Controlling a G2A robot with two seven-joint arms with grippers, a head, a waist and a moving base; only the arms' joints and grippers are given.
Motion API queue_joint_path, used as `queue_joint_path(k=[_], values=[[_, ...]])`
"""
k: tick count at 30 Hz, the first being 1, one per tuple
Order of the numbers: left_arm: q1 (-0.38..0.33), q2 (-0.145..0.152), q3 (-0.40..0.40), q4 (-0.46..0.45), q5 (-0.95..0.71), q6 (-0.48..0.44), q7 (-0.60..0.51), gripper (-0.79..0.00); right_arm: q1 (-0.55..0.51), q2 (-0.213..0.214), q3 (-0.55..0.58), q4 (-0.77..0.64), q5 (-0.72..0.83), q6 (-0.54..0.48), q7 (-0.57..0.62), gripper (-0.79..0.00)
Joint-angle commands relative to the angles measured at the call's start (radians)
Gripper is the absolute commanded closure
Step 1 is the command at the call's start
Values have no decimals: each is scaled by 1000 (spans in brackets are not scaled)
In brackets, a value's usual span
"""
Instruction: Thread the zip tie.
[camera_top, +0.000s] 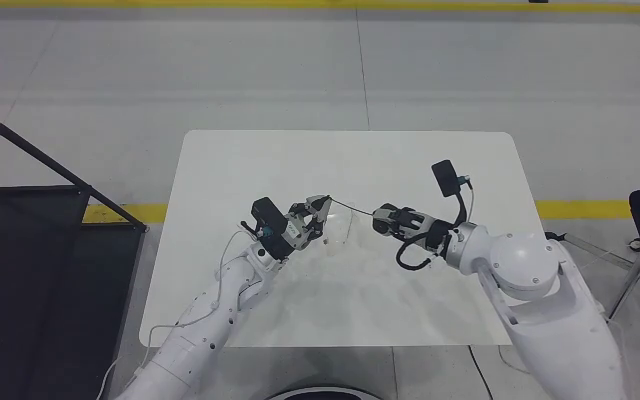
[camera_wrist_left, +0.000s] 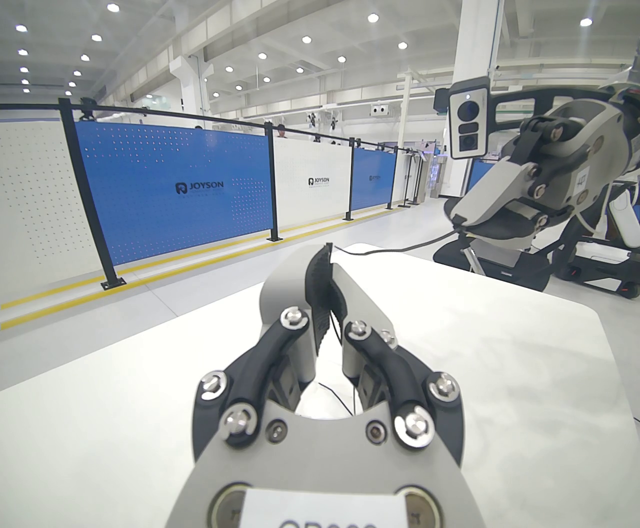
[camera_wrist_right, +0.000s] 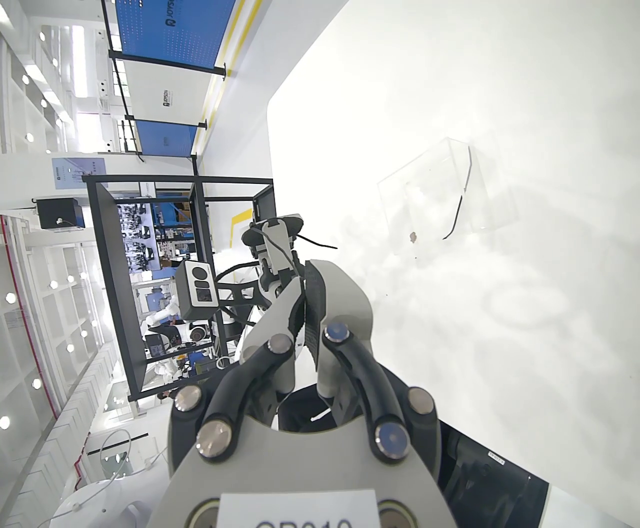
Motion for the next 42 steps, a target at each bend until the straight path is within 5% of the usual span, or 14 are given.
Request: queue_joint_path(k=[1, 42], values=[[0, 0, 0, 0, 0, 0, 0, 0, 1, 0, -2, 1, 0, 1, 0, 0], [0, 0, 0, 0, 0, 0, 0, 0, 29, -4, -29, 26, 18, 9, -23, 0]])
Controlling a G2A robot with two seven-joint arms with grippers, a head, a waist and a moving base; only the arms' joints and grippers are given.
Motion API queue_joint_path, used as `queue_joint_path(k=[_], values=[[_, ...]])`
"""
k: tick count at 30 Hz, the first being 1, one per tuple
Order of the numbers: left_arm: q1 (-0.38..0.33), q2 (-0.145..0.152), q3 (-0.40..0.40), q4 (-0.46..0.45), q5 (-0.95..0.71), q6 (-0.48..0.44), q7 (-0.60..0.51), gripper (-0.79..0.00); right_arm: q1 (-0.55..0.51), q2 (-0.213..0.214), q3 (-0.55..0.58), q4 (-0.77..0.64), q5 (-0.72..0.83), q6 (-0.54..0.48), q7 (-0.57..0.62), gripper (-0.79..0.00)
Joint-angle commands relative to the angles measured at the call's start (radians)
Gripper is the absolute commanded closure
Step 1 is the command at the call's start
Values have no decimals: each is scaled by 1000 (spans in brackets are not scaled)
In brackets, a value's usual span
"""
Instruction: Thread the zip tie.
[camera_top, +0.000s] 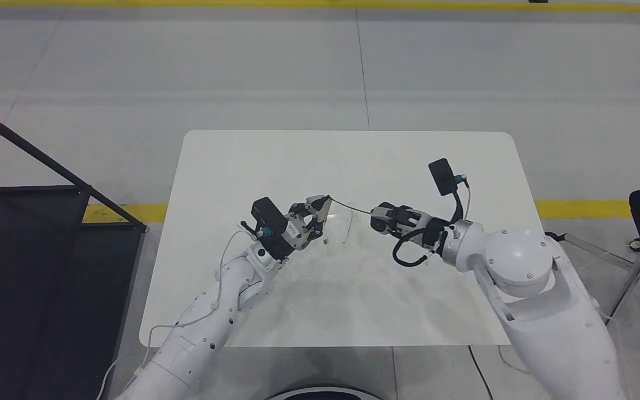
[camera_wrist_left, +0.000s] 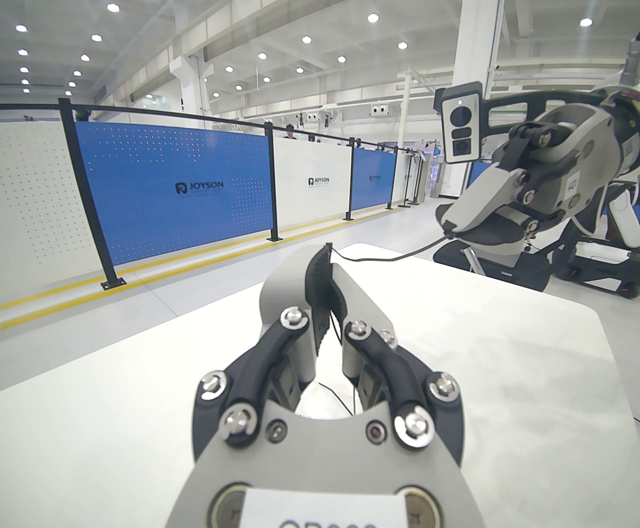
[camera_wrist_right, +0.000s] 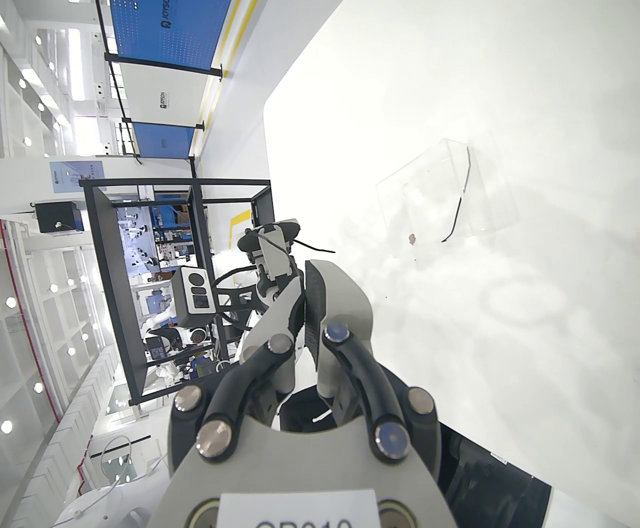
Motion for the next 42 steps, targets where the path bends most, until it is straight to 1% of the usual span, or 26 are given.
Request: queue_joint_path(k=[1, 7, 16, 25, 32, 38, 42], values=[[0, 0, 0, 0, 0, 0, 0, 0, 4, -1, -2, 3, 6, -4, -5, 0], [0, 0, 0, 0, 0, 0, 0, 0, 7, -6, -11, 6, 21, -34, -34, 0], [0, 0, 0, 0, 0, 0, 0, 0, -29, -8, 12, -6, 64, -123, -60, 0], [0, 0, 0, 0, 0, 0, 0, 0, -47, -5, 28, -18, 51, -108, -54, 0], [20, 1, -15, -39, -6, 3, -36, 0, -96, 2, 50, -52, 32, -110, -55, 0], [20, 1, -23, -44, -4, -4, -47, 0, -129, 6, 65, -77, 15, -107, -57, 0], [21, -1, -24, -46, -1, -4, -50, 0, -130, 6, 70, -78, 15, -88, -54, 0]])
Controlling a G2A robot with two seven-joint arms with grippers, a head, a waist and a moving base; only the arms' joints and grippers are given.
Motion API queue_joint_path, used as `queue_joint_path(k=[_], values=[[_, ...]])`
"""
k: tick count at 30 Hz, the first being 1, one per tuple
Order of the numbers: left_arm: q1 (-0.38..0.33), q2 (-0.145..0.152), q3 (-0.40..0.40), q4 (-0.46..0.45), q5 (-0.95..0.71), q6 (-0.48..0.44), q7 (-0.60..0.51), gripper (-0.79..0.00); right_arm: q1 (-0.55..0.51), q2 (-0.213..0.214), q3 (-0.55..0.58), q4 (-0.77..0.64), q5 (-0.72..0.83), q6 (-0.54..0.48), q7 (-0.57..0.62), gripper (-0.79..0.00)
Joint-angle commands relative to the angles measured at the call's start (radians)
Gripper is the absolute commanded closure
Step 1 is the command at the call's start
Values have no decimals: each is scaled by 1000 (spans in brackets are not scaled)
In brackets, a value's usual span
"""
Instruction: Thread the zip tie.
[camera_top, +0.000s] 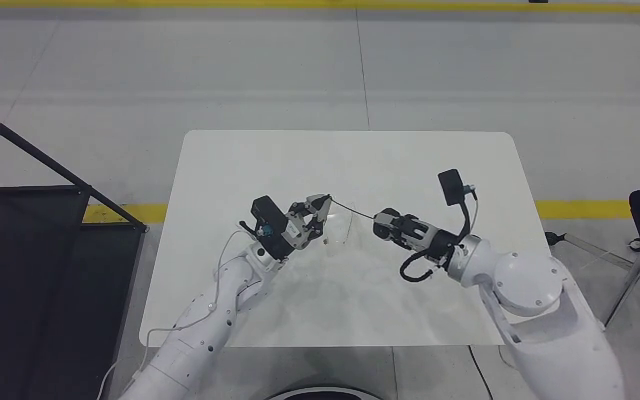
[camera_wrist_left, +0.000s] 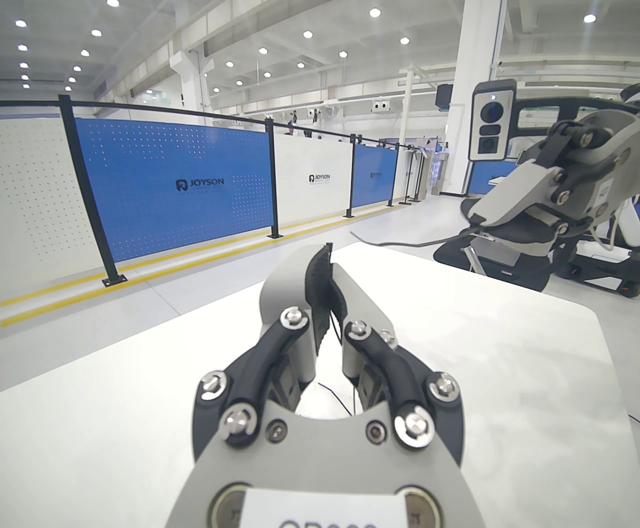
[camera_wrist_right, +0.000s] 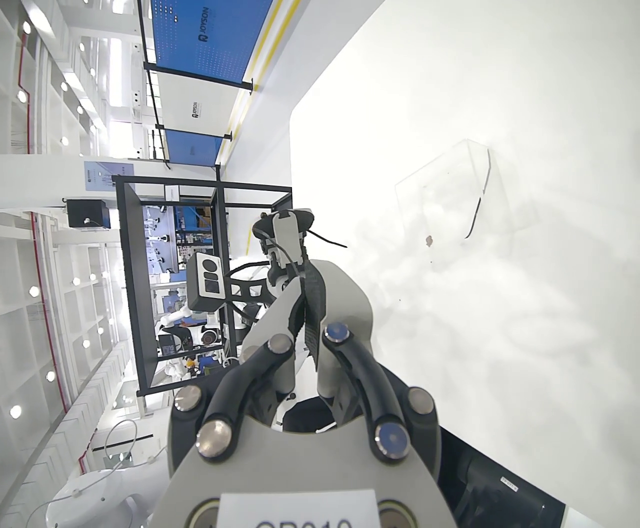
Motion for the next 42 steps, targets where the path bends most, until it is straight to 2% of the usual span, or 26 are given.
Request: queue_joint_path(k=[1, 20, 42], values=[[0, -1, 0, 0, 2, 0, -1, 0, 6, 0, -1, 3, -2, 11, 5, 0], [0, -1, 0, 0, 2, 0, -1, 0, 64, -7, -34, 42, 6, 60, 9, 0], [0, -1, 0, 0, 2, 0, -1, 0, 62, -7, -28, 51, 22, 44, 7, 0]])
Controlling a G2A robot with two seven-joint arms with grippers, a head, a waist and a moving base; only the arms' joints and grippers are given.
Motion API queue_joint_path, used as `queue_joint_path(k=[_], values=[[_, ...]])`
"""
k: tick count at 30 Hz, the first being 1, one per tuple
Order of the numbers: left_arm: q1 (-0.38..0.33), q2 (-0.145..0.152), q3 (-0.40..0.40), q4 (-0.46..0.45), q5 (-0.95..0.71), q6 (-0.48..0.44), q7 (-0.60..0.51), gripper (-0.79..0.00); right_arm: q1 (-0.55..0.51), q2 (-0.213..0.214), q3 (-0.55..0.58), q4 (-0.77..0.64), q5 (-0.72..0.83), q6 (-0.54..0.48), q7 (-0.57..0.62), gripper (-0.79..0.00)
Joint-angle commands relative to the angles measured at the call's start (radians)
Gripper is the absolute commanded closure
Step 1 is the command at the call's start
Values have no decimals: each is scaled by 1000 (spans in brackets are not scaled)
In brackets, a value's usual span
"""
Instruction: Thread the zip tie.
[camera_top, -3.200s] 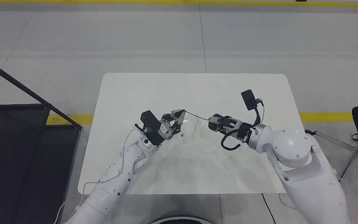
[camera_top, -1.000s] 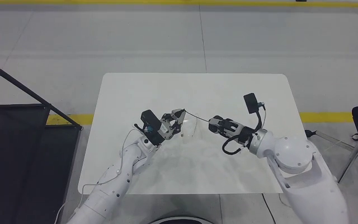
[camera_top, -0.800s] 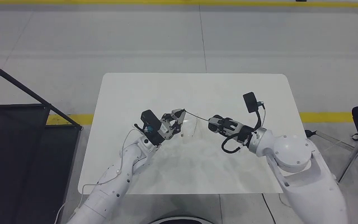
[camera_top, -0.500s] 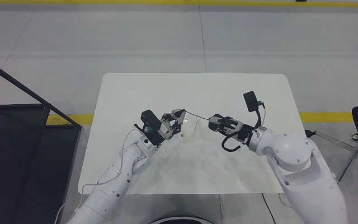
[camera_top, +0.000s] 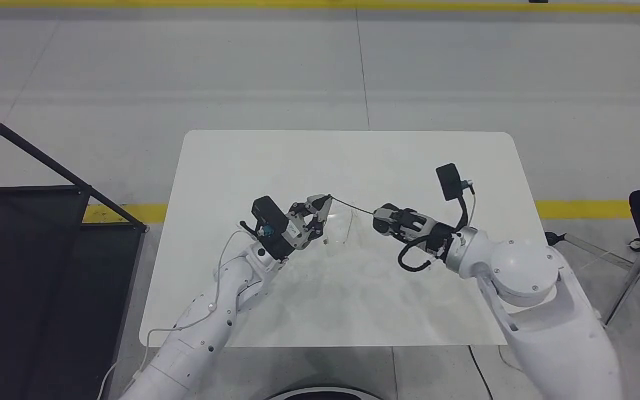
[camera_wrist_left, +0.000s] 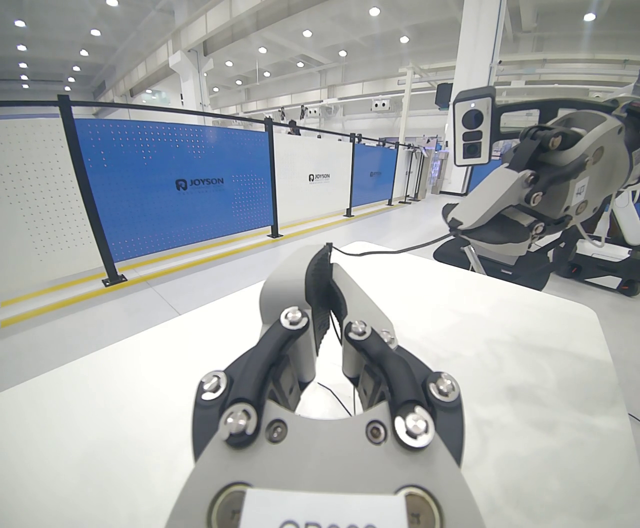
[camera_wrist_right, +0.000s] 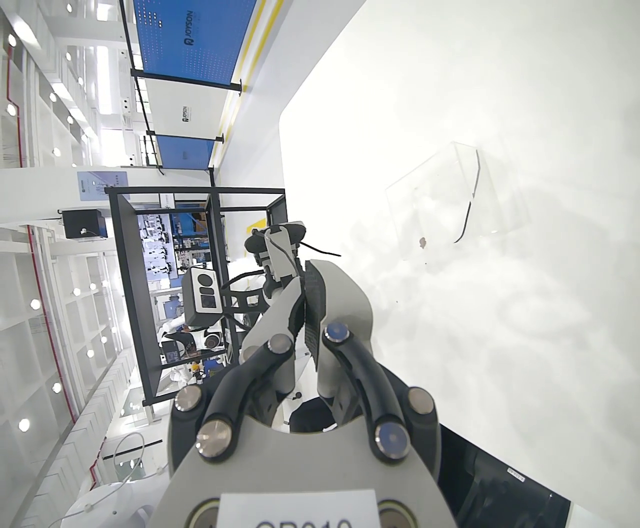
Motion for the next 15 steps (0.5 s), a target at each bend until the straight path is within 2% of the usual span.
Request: queue_joint_path(k=[1, 15], values=[[0, 0, 0, 0, 0, 0, 0, 0, 3, -1, -4, 3, -2, 2, -1, 0], [0, 0, 0, 0, 0, 0, 0, 0, 20, -5, -15, 11, 9, -6, -16, 0]])
